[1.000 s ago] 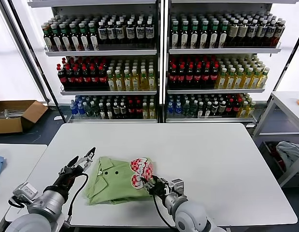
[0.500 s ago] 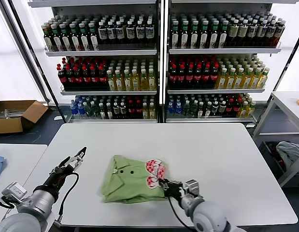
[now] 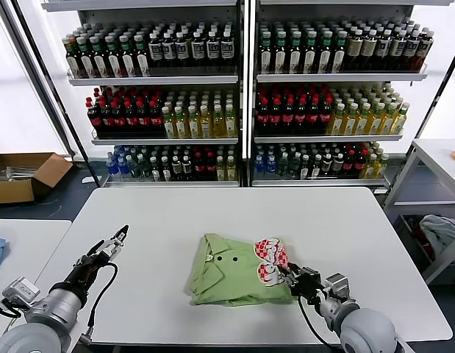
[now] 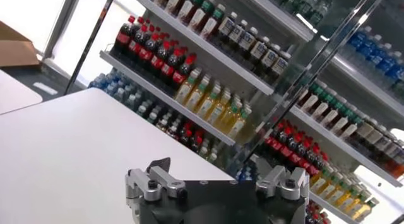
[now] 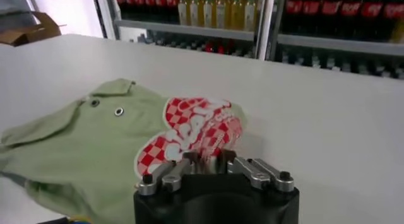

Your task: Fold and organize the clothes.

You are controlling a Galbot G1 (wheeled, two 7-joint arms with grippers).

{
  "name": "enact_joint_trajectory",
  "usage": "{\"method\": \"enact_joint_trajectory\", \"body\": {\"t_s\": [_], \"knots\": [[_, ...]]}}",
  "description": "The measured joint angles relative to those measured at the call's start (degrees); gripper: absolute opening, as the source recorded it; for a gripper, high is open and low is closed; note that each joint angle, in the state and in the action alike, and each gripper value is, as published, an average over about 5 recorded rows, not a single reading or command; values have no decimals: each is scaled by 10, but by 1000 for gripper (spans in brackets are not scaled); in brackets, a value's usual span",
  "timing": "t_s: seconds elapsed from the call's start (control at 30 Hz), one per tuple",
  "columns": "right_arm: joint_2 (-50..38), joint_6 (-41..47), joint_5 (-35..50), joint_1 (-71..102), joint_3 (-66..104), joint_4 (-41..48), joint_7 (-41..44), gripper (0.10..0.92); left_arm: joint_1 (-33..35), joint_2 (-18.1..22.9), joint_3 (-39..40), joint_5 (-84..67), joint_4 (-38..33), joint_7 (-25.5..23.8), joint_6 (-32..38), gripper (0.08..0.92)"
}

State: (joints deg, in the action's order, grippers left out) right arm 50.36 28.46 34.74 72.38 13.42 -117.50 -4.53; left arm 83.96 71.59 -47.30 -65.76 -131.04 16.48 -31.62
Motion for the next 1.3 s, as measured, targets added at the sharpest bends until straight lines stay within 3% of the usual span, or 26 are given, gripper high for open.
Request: {"method": "enact_joint_trajectory", "body": {"t_s": [0.27,0.53,0.8,1.3], "knots": [[38,-38,-28,-15,-22,-4,-13,592,0,0,3,3,4,-2,0,823],[104,-36,-61,-62,-69,76,-41,800,6,-3,-1,5,12,-6,0,823],[126,-23,-66,-76,-79,102,-54,823,0,-13,-7,8,21,-18,1,823],[123,-101,-78,-12,53,0,-34,823,6,-39,-11,82,49,-96,33,823]]}}
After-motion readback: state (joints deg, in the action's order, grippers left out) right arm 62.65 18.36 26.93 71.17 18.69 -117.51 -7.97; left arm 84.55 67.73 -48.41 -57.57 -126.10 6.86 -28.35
